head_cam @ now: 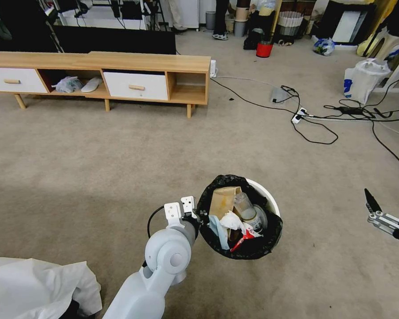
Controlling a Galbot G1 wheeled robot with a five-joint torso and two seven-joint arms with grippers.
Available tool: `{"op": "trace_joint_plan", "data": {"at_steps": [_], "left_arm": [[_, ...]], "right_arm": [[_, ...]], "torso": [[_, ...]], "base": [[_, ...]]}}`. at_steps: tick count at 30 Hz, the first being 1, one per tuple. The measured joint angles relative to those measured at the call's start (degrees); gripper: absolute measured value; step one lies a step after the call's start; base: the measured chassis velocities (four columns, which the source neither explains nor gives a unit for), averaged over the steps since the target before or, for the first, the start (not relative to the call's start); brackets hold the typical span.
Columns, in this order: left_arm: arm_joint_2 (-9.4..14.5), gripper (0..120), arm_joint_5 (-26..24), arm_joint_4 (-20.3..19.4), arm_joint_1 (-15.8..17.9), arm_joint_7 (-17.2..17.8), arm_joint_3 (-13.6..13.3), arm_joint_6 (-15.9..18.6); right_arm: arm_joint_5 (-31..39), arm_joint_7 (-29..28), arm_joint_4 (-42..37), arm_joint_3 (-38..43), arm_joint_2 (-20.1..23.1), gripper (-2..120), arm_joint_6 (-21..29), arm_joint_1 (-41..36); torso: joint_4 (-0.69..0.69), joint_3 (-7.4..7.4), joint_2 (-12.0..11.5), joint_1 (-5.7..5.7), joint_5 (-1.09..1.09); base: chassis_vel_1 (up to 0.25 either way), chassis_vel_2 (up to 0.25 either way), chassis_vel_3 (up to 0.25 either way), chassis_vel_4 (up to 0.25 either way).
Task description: Pick up the trash bin, then pick up the garbage from the floor and place it into the trash bin.
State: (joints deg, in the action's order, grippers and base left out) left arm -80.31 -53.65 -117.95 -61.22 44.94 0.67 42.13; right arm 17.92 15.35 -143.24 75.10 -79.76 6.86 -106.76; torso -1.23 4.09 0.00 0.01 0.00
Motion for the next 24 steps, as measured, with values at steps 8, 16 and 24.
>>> {"op": "trace_joint_plan", "data": {"at_steps": [8, 16, 24], "left_arm": [[0.04, 1, -0.07, 0.02, 0.09, 0.01, 0.18, 0.0], [0.1, 1, -0.19, 0.16, 0.23, 0.04, 0.19, 0.0], [0.16, 1, -0.19, 0.17, 0.17, 0.04, 0.23, 0.0]], "right_arm": [[-0.13, 0.15, 0.0, -0.07, -0.33, 100, 0.38, 0.22], [-0.13, 0.3, 0.0, -0.14, -0.52, 100, 0.43, 0.42], [-0.14, 0.32, 0.0, -0.22, -0.54, 100, 0.43, 0.54]], "torso": [[0.0, 0.0, 0.0, 0.0, 0.0], [0.0, 0.0, 0.0, 0.0, 0.0], [0.0, 0.01, 0.0, 0.0, 0.0]], "base": [[0.0, 0.0, 0.0, 0.0], [0.0, 0.0, 0.0, 0.0], [-0.066, 0.061, 0.057, -0.065]]}}
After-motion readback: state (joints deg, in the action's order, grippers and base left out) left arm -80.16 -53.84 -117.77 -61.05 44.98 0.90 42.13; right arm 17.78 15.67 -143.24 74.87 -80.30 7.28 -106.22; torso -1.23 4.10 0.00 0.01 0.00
